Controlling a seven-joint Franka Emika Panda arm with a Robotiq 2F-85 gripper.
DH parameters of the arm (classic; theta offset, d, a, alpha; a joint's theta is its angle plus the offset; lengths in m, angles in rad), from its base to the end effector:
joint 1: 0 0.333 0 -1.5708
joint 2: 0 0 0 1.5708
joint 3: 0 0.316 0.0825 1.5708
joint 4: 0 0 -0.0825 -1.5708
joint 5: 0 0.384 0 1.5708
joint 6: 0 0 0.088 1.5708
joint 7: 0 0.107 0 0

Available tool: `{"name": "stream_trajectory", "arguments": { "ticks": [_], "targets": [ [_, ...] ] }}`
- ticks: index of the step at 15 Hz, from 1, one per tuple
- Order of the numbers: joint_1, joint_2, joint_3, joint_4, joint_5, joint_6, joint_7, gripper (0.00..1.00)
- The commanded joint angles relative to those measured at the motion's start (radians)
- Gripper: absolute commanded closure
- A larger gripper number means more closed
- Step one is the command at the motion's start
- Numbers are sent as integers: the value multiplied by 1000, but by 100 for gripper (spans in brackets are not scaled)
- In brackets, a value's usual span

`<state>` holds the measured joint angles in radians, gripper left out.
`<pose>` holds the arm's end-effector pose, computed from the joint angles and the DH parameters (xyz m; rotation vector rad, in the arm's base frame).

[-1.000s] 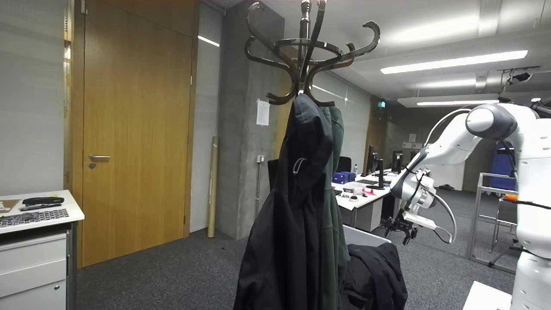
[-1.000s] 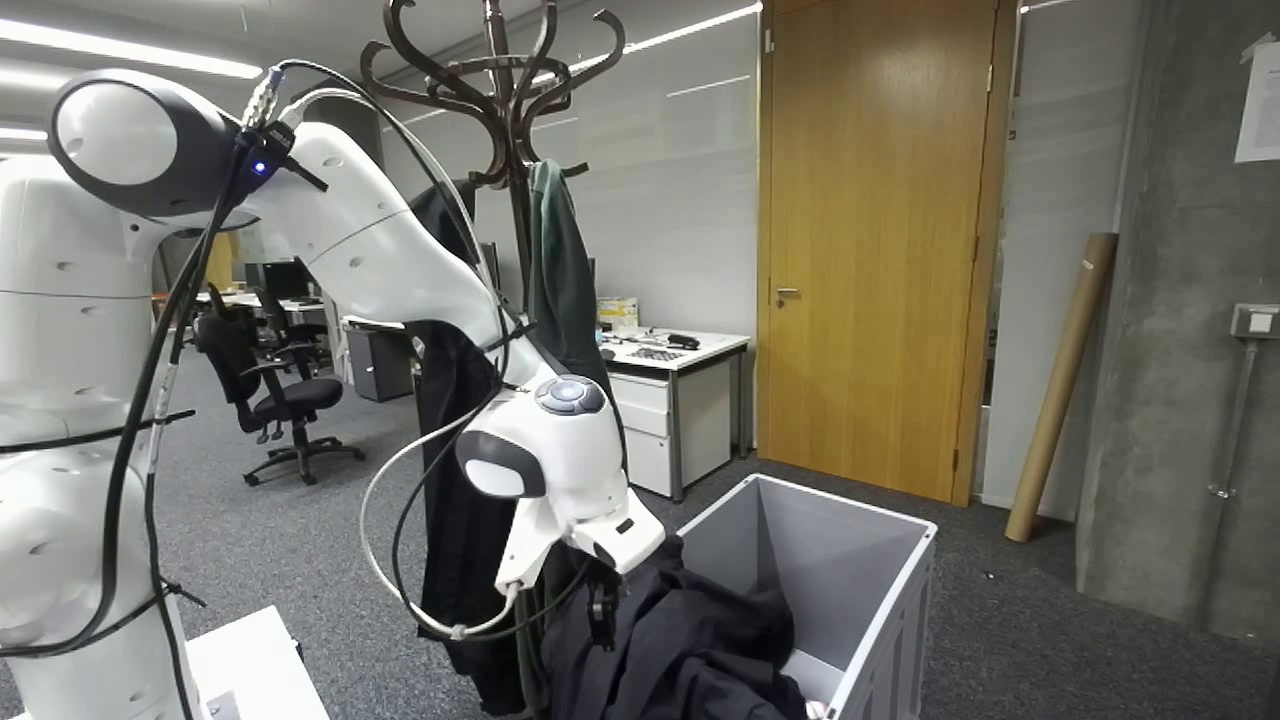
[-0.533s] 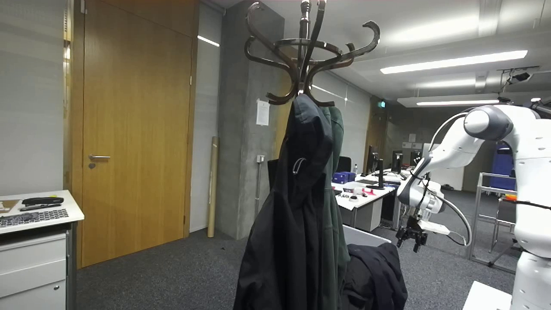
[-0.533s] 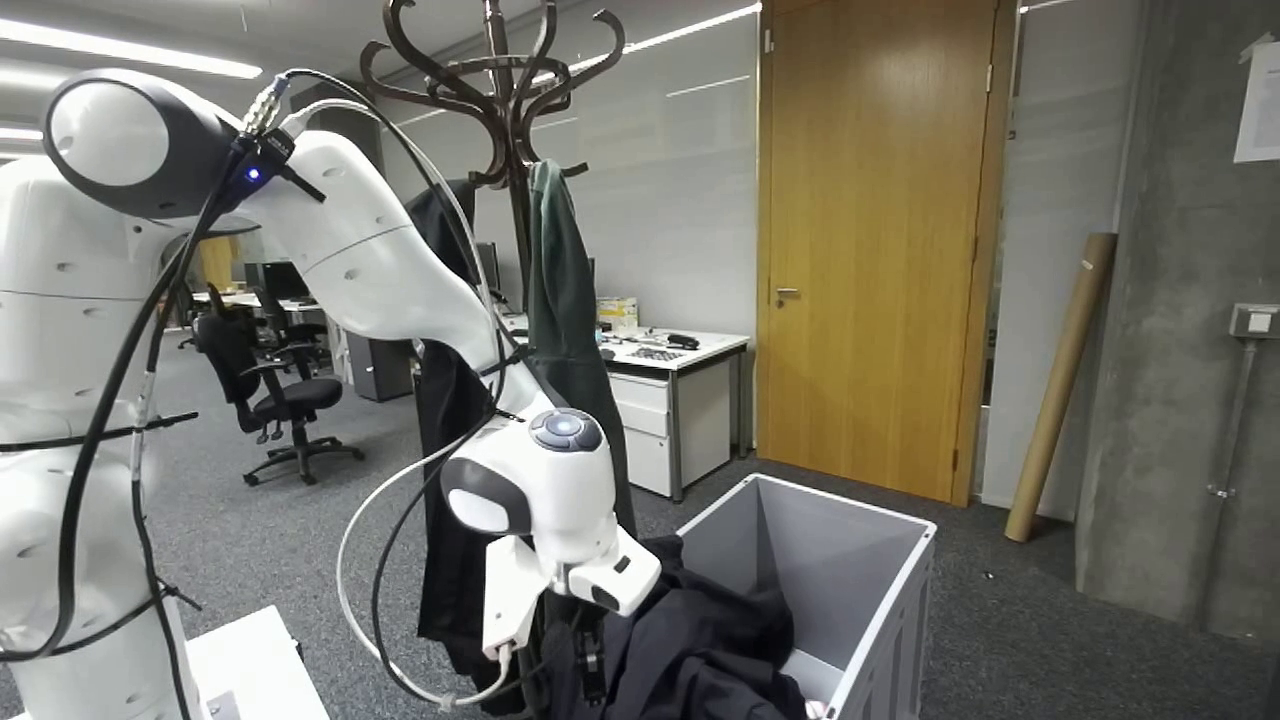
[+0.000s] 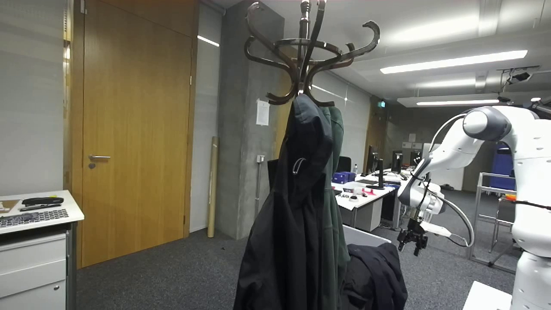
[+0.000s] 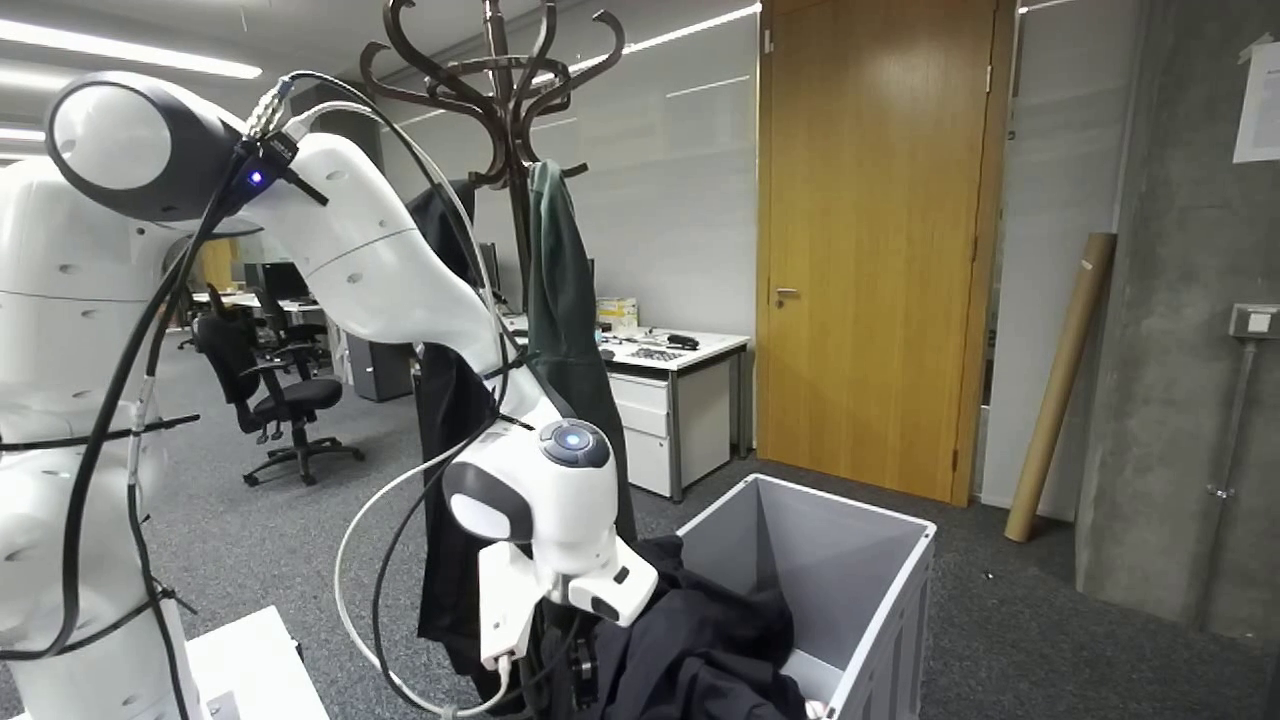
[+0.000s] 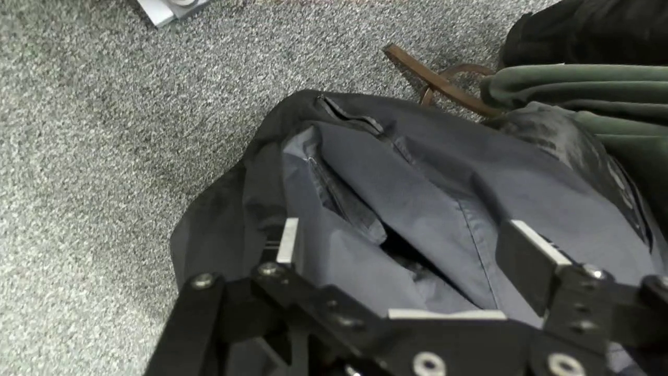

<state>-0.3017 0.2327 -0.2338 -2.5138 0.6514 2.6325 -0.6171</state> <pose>0.3756 -0.2464 0.1843 -2.8081 0.7209 -0.0763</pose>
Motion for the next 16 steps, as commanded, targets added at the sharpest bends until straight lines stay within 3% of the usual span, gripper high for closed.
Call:
{"name": "stream_trajectory", "arguments": {
  "ticks": [1,5,7,8,9,12,16],
  "targets": [
    [-19,46,44,28,67,128,-166,0],
    [-29,120,89,73,100,254,-307,0],
    [-17,158,72,104,52,229,-304,0],
    [15,169,24,107,-17,173,-234,0],
    [1,135,60,76,39,212,-260,0],
    [3,172,43,93,5,200,-251,0],
    [-47,181,96,99,74,223,-337,0]
  ]
}}
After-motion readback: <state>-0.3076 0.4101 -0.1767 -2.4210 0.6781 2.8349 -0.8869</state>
